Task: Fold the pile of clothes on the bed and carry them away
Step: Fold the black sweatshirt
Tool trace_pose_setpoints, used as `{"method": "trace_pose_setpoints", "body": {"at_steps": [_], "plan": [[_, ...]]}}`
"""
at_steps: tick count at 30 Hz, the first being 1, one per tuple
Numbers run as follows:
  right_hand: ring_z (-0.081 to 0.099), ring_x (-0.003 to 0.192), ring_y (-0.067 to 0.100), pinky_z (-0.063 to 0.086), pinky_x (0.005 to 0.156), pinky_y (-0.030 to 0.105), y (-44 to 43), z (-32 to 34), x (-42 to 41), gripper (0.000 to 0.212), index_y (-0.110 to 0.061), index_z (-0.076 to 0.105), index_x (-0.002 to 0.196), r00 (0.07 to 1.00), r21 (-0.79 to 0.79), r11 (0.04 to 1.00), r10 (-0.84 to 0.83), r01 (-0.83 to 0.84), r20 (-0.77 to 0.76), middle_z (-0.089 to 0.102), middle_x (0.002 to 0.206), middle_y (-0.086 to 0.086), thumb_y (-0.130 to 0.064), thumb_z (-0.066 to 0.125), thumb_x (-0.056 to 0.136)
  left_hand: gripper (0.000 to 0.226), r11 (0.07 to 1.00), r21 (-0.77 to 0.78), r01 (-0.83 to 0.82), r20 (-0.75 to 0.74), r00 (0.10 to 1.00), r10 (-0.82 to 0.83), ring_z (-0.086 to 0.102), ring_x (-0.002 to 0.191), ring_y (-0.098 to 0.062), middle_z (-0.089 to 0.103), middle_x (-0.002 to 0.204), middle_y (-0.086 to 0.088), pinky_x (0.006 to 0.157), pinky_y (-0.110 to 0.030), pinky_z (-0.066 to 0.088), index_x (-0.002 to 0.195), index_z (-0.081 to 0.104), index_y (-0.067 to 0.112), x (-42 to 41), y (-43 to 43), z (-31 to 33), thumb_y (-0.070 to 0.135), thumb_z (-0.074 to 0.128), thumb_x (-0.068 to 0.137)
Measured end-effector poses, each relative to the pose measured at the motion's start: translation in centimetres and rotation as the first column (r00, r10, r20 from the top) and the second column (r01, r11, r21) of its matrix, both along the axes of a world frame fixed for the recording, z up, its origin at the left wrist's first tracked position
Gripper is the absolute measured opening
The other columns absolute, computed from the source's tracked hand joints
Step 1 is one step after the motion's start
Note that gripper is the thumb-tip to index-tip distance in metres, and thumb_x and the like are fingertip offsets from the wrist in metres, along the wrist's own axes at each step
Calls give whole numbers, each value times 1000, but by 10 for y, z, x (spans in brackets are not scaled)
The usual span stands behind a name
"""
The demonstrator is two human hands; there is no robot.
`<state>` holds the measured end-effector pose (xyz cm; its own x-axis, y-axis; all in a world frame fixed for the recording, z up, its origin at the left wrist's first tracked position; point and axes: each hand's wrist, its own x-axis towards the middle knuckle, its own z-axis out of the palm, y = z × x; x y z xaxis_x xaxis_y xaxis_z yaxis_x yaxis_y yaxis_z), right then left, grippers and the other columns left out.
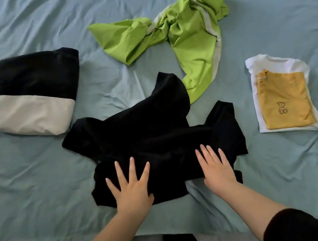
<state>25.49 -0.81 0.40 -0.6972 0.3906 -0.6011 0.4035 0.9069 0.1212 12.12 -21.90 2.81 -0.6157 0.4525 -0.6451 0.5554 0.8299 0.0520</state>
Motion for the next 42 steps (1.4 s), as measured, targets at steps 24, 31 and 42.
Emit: {"method": "trace_pose_setpoints", "body": {"at_steps": [24,31,42], "plan": [[62,79,13,46,68,19,82,35,-22,16,-17,68,93,518,-742,275,-848,611,112,69,91,3,-28,74,83,47,947,177,-270,136,959,248,59,106,-30,63,117,-10,83,-37,42,122,53,16,-148,51,22,46,62,88],[54,73,16,39,67,28,57,29,-17,22,-19,57,69,630,-635,602,-743,484,-225,58,73,-3,-27,69,86,67,913,370,169,-360,933,-27,23,144,-25,39,149,-3,115,-51,9,142,39,24,-59,54,27,40,63,82],[53,63,14,37,54,30,37,25,13,57,-23,47,68,946,-355,878,-314,322,81,53,67,-8,-80,43,78,72,966,77,248,-57,968,-244,21,144,-28,14,160,-4,109,-38,29,153,9,33,-12,56,-30,43,51,95]]}}
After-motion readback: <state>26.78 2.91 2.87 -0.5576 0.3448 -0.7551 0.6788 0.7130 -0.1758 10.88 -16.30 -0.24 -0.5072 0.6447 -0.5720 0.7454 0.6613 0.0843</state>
